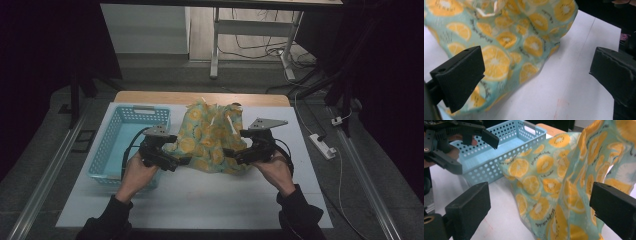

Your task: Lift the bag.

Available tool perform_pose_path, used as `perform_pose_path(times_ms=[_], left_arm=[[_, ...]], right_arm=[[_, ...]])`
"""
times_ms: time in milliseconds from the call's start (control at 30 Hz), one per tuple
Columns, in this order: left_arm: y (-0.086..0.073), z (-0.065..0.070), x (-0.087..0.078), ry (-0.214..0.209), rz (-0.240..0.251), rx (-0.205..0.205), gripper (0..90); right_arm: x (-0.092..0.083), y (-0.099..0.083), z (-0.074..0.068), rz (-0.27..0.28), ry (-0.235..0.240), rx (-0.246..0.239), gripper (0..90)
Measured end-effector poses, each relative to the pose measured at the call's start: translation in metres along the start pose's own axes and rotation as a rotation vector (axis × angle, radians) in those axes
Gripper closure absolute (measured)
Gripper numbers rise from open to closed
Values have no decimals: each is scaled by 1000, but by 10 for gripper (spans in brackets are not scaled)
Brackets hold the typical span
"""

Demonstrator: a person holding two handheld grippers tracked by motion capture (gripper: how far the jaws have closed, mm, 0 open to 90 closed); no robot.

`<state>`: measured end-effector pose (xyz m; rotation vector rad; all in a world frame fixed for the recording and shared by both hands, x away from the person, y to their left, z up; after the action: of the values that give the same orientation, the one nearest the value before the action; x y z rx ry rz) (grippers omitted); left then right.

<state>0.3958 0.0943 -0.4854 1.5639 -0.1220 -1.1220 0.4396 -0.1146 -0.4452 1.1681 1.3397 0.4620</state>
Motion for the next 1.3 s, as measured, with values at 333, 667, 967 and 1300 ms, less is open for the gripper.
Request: perform_pose_path(times_ms=[333,667,967,1300], left_arm=[[-19,2,-6,27,-1,-26,0],[-32,10,-21,43,1,-25,0],[-44,16,-41,60,13,-32,0],[-69,18,-63,89,37,-85,0]], right_arm=[[-6,-17,-2,-17,-35,-9,0],[-20,-32,-6,-16,-86,-30,0],[-34,-45,-17,-16,-88,-21,0],[-52,-67,-22,-9,-129,-17,0]])
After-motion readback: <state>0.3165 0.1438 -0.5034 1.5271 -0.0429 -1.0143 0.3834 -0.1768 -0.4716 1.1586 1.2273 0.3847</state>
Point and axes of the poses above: each handheld gripper's, and its own axes: x roughly forward along the jaws, y roughly out of its top, z roughly to its right, the point moved 8 cm from there along x, roughly forward along the jaws, and after that the axes turned 9 degrees about y, right-handed, at the moved point
